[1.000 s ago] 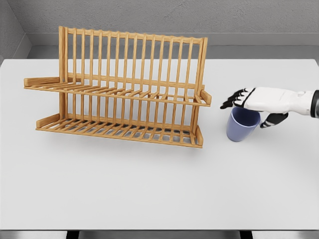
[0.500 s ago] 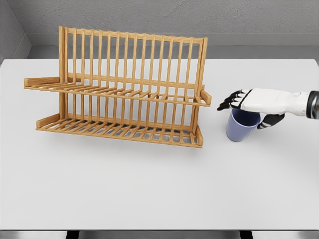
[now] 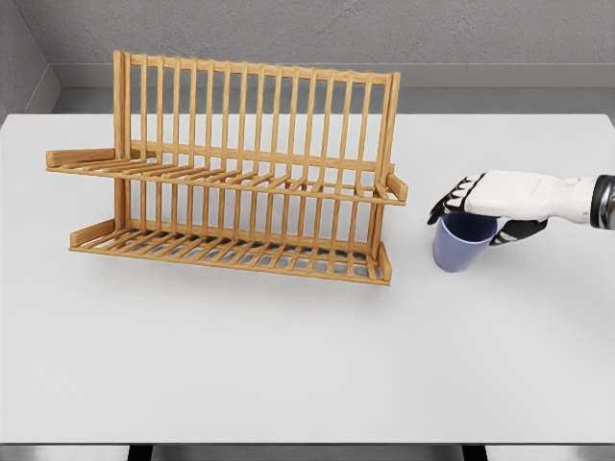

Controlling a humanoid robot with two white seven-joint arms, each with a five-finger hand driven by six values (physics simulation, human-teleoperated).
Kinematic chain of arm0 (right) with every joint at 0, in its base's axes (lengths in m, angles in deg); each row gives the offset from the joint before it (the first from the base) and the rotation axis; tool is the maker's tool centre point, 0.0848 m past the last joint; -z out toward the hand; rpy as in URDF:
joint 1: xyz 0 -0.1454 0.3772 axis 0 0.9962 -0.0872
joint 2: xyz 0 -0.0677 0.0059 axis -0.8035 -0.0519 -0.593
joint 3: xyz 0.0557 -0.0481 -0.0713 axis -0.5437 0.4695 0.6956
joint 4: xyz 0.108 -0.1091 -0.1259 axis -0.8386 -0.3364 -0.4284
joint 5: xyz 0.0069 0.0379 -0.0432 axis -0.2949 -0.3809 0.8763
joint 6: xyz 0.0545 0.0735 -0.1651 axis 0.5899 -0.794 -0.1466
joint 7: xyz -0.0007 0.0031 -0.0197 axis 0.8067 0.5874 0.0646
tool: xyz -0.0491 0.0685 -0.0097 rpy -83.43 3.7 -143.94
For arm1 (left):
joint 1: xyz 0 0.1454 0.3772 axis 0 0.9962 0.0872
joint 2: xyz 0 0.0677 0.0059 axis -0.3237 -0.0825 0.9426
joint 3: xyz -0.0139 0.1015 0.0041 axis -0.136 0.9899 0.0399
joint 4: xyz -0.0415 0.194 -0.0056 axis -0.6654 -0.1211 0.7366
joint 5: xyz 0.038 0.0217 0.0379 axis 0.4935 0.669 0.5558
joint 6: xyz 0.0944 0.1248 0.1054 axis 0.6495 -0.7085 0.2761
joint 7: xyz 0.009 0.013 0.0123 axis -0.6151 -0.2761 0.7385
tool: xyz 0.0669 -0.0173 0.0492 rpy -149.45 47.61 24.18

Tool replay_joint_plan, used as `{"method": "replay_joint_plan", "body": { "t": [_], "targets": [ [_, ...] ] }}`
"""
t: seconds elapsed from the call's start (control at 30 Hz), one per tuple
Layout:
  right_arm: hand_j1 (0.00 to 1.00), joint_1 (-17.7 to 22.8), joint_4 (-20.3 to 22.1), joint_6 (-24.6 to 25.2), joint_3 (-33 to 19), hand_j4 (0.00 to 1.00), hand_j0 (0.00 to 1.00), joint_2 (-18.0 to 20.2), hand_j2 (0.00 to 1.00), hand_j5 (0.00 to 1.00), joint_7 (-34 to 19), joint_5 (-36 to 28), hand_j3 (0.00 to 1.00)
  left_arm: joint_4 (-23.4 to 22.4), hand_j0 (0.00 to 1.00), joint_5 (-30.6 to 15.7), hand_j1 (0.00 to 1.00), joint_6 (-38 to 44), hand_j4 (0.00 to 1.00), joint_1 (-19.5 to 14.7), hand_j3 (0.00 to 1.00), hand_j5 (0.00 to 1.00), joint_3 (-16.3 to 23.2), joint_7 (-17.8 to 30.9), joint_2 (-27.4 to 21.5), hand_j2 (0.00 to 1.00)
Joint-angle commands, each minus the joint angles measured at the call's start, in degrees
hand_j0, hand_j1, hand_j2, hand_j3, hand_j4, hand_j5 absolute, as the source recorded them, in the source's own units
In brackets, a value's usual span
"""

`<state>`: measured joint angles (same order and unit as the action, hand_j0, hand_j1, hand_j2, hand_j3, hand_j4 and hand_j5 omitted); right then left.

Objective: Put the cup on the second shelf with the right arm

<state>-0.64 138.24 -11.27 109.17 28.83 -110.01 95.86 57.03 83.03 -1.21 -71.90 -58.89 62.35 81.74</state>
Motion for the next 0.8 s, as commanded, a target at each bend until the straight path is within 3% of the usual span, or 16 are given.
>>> {"method": "replay_joint_plan", "body": {
  "t": [0.0, 0.17, 0.23, 0.77],
  "targets": [
    [0.76, 0.0, 0.16, 0.16, -0.06, 0.76, 0.76, 0.05, 0.76, 0.76, 0.03, -0.4, 0.76, -0.05, 1.0, -0.02, 1.0, 0.0, 1.0, 0.0, 1.0, 1.0, 0.0, 0.01, 0.0, 1.0],
    [0.71, -0.18, 0.42, 0.16, -0.06, 0.71, 0.71, 0.05, 0.71, 0.71, 0.03, -0.4, 0.71, -0.05, 1.0, -0.02, 1.0, 0.0, 1.0, 0.0, 1.0, 1.0, 0.0, 0.01, 0.0, 1.0],
    [0.65, -0.18, 0.42, 0.16, -0.06, 0.65, 0.65, 0.05, 0.65, 0.65, 0.03, -0.41, 0.65, -0.05, 1.0, -0.02, 1.0, 0.0, 1.0, 0.0, 1.0, 1.0, 0.0, 0.01, 0.0, 1.0],
    [0.65, -2.99, 0.69, 0.16, -1.46, 0.65, 0.65, 0.32, 0.65, 0.65, 0.03, -0.67, 0.65, -0.05, 1.0, -0.02, 1.0, 0.0, 1.0, 0.0, 1.0, 1.0, 0.0, 0.01, 0.0, 1.0]
  ]
}}
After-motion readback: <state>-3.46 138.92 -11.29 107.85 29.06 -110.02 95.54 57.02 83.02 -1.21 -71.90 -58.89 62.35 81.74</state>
